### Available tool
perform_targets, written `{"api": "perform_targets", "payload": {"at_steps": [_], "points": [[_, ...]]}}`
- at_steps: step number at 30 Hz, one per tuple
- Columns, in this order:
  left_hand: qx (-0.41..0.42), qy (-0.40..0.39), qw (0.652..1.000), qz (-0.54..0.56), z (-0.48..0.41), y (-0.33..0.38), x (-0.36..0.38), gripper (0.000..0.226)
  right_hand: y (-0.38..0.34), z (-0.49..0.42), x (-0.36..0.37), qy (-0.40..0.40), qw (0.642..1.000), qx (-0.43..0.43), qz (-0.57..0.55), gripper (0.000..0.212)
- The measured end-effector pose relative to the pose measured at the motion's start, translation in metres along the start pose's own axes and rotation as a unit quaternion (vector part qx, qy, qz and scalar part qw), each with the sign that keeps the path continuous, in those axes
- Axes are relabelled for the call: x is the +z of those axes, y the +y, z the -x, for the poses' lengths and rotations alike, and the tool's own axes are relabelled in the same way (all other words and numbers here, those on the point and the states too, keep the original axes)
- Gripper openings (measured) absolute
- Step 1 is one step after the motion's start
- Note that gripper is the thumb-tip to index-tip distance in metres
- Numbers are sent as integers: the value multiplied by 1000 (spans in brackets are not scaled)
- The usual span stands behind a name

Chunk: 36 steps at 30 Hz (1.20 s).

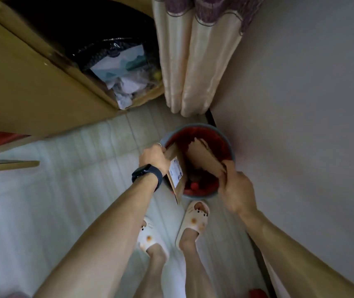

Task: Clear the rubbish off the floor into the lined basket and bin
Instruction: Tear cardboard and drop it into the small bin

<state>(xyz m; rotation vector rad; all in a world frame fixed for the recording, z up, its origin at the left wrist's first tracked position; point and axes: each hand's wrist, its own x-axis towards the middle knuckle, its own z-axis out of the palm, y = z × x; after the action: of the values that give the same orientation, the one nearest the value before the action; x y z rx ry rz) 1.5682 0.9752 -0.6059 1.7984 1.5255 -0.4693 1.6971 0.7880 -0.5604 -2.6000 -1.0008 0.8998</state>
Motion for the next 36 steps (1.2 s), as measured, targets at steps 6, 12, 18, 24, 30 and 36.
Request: {"api": "perform_targets", "payload": {"at_steps": [6,12,18,24,30,36], "points": [[-29,42,992,117,-21,-17,21,27,-26,-21,57,-19,992,35,-118,24],[-65,23,954,293,-27,-29,42,14,-35,-46,120,-148,968,121,-165,42],[28,72,979,187,-20,-53,62,23,-34,-39,147,-189,958,62,-205,61],[24,-15,987,161,-26,-67,60,36,-34,-28,150,-237,971,25,17,69],[40,-80,994,55,35,-83,18,43,-68,22,90,-208,977,2,35,49],[66,-101,992,-23,140,-91,-59,47,-119,114,-1,-210,973,-71,69,47]]}}
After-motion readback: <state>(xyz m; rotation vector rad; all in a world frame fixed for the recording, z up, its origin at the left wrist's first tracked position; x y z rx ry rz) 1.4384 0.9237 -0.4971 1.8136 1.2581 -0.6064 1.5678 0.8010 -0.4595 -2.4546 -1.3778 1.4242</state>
